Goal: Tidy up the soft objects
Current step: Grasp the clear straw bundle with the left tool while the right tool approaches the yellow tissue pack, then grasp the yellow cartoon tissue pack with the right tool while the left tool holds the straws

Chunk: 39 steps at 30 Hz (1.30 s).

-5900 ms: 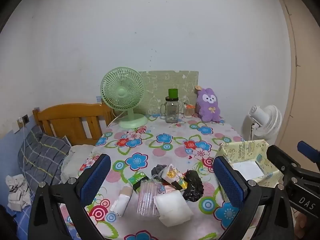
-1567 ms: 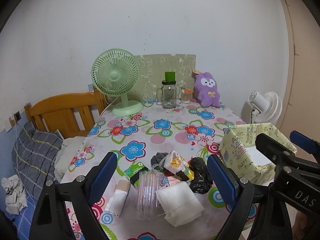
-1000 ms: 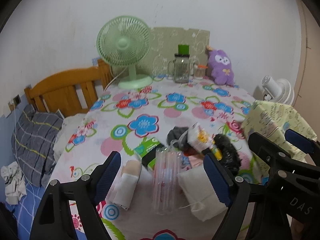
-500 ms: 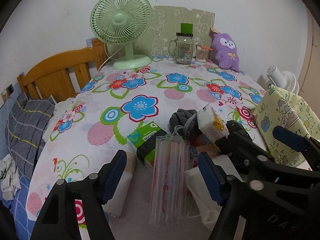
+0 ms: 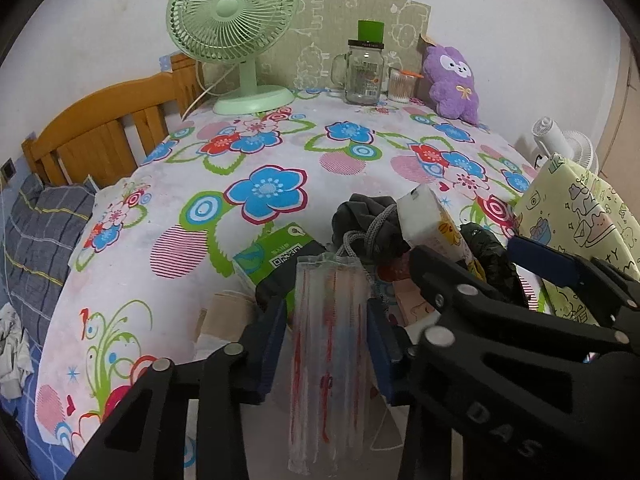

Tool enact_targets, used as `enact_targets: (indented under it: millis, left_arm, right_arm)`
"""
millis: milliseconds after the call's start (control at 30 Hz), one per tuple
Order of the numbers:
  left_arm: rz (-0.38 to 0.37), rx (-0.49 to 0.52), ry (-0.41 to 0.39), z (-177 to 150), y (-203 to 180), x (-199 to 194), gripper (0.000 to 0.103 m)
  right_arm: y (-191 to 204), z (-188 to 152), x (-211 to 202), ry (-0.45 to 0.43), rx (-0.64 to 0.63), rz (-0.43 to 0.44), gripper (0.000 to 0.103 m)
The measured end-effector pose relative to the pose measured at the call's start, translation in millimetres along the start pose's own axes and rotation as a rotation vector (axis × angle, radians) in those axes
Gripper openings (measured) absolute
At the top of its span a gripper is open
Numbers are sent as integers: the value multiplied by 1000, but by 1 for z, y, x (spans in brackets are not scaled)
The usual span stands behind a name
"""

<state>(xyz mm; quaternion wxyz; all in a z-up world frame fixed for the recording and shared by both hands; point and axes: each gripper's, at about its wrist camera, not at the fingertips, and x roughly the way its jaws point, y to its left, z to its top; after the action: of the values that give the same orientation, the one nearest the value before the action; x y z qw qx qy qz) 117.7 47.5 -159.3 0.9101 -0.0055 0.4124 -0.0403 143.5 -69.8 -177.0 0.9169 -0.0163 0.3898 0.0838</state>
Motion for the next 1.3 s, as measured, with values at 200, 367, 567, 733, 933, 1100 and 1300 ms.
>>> enact_targets:
  millis: [200,367,567,733,933,1100,1300]
  left_arm:
    - [-11,18,-4,2,-4,1,30]
    - [-8,18,-4,4,-3,2,27]
    - [-4,21,-11,6,-4,2,26]
    - [-4,26,-21,8,-7,-1,24]
    - [4,28,-45,10,-10,-9,23]
    - [14,34,-64,14,-12,-18,22]
    - [19,42,-97,22,-18,-31,22]
  right_arm:
    - [5,2,9,10,-26,0,68]
    - [6,4,14,20,-26,12,39]
    - [4,4,14,25,-17,15,26]
    - [0,5,10,20,1,24,22]
    - [-1,6,0,2,13,42,20]
    - [-2,8,-10,-19,19,50,20]
    - [-4,15,-26,-49,25,58,20]
